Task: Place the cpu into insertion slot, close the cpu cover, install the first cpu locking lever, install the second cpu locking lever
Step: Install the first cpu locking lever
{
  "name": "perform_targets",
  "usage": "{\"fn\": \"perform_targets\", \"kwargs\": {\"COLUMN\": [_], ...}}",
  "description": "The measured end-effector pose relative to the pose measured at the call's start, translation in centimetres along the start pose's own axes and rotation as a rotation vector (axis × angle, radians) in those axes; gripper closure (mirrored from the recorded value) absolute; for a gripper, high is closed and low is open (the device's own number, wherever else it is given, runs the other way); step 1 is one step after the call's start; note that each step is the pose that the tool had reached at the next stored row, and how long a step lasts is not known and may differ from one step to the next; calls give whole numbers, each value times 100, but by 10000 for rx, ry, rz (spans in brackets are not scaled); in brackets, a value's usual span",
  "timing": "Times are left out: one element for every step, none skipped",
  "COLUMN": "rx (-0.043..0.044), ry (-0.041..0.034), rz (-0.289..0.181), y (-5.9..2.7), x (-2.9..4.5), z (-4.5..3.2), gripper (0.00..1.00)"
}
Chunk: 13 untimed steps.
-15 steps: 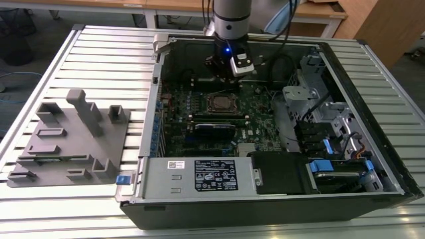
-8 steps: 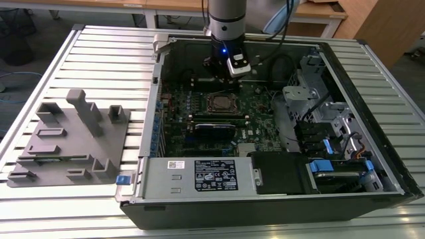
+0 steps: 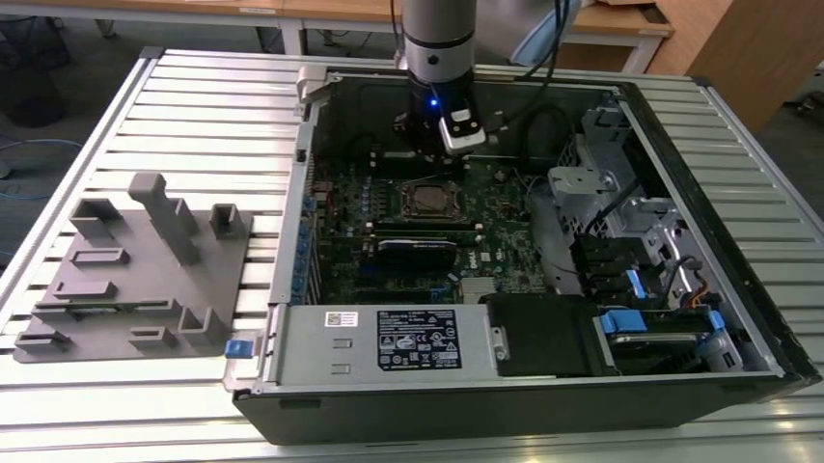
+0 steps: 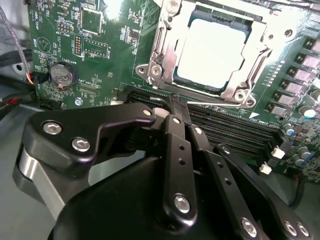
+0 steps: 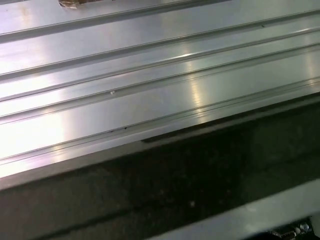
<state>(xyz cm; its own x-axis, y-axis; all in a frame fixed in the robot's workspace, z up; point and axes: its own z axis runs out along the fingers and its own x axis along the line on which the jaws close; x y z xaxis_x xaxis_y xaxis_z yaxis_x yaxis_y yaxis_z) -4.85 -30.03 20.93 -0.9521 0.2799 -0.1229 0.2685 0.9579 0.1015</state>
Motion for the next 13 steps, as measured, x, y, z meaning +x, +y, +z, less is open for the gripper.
{"fn": "perform_targets", "kwargs": {"rx": [-122, -254, -371, -462, -516, -548, -572, -581, -586, -590, -608, -636, -662], "ry": [6, 13, 19, 20, 19, 14, 7, 4, -1, -6, -14, -26, -35], "rz": [16, 33, 47, 58, 64, 68, 71, 71, 72, 71, 71, 73, 76], "y": [-6, -12, -19, -26, -33, -40, -48, -56, -66, -73, -79, -83, -86], "x": [-1, -2, -3, -3, -2, 1, 4, 7, 12, 17, 20, 23, 26], "z": [0, -1, -1, -2, -3, -4, -5, -6, -8, -9, -10, -11, -12], "gripper": [89, 89, 89, 89, 89, 89, 89, 89, 89, 89, 89, 89, 89]}}
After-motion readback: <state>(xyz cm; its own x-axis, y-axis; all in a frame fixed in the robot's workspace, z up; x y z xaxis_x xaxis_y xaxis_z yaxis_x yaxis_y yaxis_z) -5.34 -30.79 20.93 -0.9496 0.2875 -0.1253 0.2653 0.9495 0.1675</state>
